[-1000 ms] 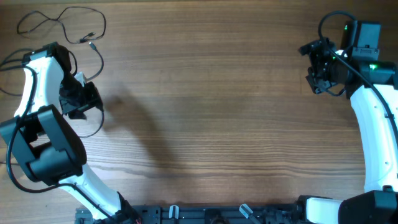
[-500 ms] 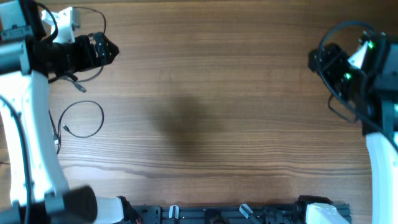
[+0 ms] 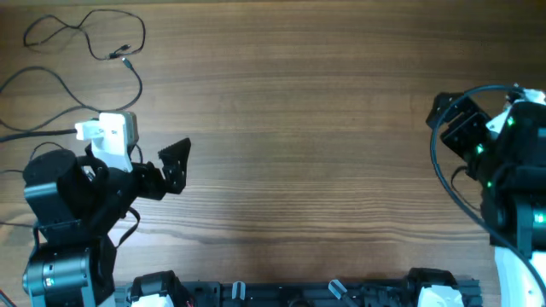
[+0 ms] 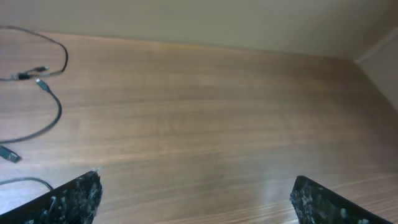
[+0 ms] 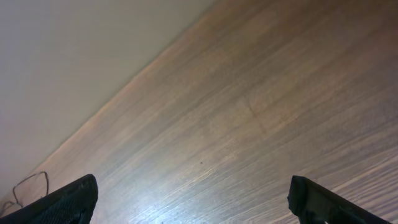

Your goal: Untangle cables

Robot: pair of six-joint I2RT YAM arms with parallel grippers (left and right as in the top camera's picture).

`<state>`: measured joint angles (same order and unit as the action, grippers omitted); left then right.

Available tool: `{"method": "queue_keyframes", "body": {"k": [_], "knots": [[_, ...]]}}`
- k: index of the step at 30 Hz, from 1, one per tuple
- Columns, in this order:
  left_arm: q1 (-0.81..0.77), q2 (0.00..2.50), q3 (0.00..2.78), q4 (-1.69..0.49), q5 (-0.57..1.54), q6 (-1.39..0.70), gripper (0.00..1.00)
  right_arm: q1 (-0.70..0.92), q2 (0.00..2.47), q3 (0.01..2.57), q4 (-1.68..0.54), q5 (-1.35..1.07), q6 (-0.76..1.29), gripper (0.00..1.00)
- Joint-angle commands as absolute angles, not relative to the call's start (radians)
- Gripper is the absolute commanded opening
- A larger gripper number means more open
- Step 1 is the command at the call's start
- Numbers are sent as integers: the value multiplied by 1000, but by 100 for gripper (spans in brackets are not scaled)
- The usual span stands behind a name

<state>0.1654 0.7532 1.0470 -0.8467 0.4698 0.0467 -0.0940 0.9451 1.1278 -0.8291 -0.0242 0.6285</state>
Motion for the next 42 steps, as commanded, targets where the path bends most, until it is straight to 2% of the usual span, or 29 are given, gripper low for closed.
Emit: {"method": "queue_keyframes", "body": {"k": [1, 6, 15, 23, 27, 31, 39, 42], "knots": [[168, 749, 1033, -876, 478, 45, 100, -91, 962, 1118, -831, -7, 654, 100], [168, 759, 1033, -896, 478, 45, 100, -91, 892, 1118, -835, -7, 654, 100], [168, 764, 1033, -896, 478, 45, 100, -91, 916, 1118, -1078, 19, 632, 100], [168, 768, 1033, -896, 479, 45, 100, -91, 926, 1113, -1067, 23, 503, 99], [168, 768, 1033, -896, 478, 45, 100, -91, 799, 995, -932, -14, 381, 100], [168, 768, 1033, -896, 478, 45, 100, -91, 551, 764, -682, -150, 223, 100], [168, 768, 1033, -896, 479, 45, 100, -91, 141, 358, -440, -139, 211, 100], [168, 768, 1033, -896, 478, 45, 100, -91, 59, 256, -337, -138, 210, 100]]}}
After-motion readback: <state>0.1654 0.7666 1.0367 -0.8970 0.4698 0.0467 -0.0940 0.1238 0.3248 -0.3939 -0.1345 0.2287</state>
